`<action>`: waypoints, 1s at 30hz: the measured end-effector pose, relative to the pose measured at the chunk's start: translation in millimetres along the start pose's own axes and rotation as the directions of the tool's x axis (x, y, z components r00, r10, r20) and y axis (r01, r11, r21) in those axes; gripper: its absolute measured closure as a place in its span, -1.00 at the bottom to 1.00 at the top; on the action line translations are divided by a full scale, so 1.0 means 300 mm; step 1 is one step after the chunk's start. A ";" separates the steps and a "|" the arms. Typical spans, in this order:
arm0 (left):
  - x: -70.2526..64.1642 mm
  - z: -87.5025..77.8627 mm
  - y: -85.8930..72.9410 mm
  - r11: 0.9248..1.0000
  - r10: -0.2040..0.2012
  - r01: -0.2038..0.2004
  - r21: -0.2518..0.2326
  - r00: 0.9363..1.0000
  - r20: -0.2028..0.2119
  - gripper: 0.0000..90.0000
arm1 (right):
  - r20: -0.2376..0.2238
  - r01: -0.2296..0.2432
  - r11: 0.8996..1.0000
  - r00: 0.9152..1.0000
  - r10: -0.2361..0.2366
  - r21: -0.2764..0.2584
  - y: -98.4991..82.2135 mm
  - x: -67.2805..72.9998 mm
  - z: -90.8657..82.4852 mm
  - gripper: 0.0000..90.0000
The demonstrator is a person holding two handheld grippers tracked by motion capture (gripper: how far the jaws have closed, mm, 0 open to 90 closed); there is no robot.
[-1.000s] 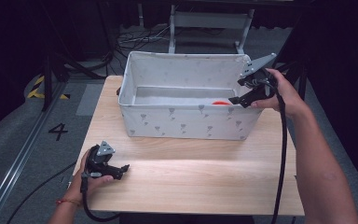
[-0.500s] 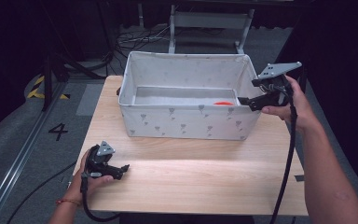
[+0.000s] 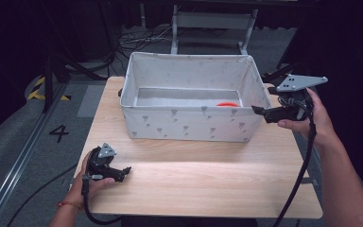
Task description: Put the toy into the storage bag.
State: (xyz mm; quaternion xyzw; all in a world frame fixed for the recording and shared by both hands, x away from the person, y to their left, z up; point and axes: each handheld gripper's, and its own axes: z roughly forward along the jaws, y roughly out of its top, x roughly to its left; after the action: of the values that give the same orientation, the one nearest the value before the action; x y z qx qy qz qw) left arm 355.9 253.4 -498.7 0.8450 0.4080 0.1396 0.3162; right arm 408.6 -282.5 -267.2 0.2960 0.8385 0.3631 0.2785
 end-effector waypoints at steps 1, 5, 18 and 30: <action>0.000 0.000 0.000 1.000 0.000 0.000 0.000 1.000 -0.001 -1.00 | -0.002 -0.002 1.000 1.000 0.002 -0.003 -0.006 0.003 -0.007 -0.54; 0.000 0.000 0.000 1.000 0.000 0.000 0.000 1.000 0.000 -1.00 | 0.009 0.003 1.000 1.000 -0.003 0.003 -0.033 0.014 -0.022 -0.53; 0.000 0.000 0.000 1.000 0.000 0.000 0.000 1.000 0.000 -1.00 | -0.001 0.048 0.999 0.999 -0.048 0.021 -0.135 0.064 -0.059 -0.57; 0.000 0.000 0.000 1.000 0.000 0.000 -0.001 1.000 -0.002 -1.00 | 0.027 0.081 0.994 0.996 -0.083 0.072 -0.269 0.123 -0.063 -0.58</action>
State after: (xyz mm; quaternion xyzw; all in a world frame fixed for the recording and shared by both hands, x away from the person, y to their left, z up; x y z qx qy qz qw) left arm 355.7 253.3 -498.8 0.8446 0.4085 0.1405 0.3162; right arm 347.3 -310.5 -328.0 0.2765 0.8579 0.3169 0.2951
